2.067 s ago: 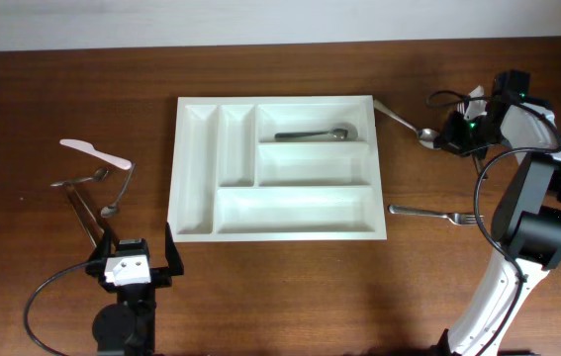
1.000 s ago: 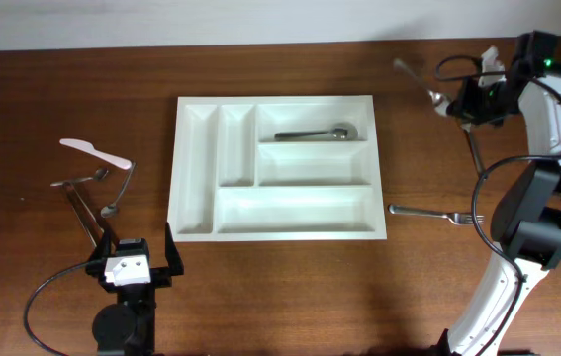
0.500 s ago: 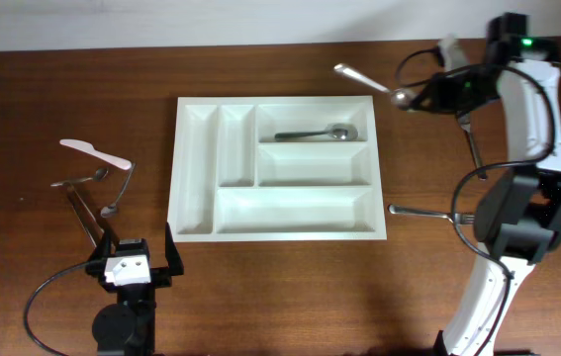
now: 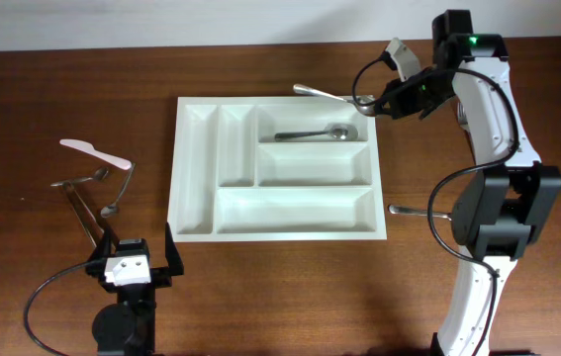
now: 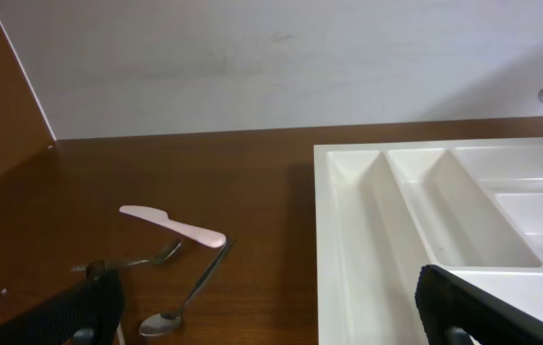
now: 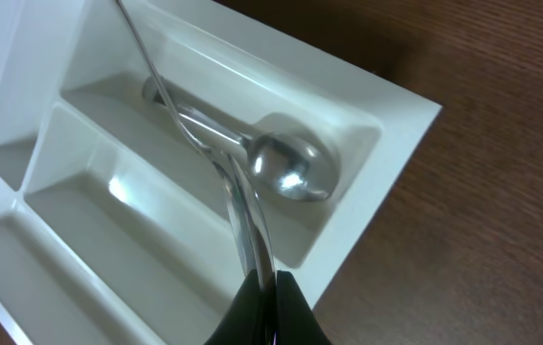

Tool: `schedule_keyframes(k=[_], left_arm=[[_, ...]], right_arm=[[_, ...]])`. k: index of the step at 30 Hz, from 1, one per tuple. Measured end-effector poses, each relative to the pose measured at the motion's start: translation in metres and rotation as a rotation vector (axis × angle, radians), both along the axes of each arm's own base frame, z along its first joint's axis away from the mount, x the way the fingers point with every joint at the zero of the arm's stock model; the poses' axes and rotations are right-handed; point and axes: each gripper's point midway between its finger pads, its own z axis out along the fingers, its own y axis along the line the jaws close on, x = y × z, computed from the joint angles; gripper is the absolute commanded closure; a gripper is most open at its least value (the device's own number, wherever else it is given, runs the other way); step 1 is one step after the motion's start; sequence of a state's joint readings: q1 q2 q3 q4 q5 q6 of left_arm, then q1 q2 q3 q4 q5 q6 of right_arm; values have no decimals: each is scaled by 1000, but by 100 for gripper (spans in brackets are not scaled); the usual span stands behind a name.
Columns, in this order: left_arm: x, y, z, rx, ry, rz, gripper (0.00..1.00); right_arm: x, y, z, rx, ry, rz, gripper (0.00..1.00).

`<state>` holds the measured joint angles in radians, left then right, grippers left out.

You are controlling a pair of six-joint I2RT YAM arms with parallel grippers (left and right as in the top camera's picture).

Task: Pack container
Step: 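Carry the upper spoon left and lower it into the top compartment, then open the right gripper and lift away from the tray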

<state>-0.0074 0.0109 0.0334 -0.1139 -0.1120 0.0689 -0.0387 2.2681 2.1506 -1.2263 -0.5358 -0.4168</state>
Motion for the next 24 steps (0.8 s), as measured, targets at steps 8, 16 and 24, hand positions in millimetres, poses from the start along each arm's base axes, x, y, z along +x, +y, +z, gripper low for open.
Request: schedule_keyframes(k=[8, 16, 24], left_arm=[[0, 0, 0, 0, 0, 0, 1], [0, 0, 0, 0, 0, 0, 1], [0, 0, 0, 0, 0, 0, 1]], right_arm=[[3, 1, -36, 6, 74, -17, 96], [3, 24, -53, 12, 108, -6, 18], [-5, 26, -52, 18, 163, -39, 12]])
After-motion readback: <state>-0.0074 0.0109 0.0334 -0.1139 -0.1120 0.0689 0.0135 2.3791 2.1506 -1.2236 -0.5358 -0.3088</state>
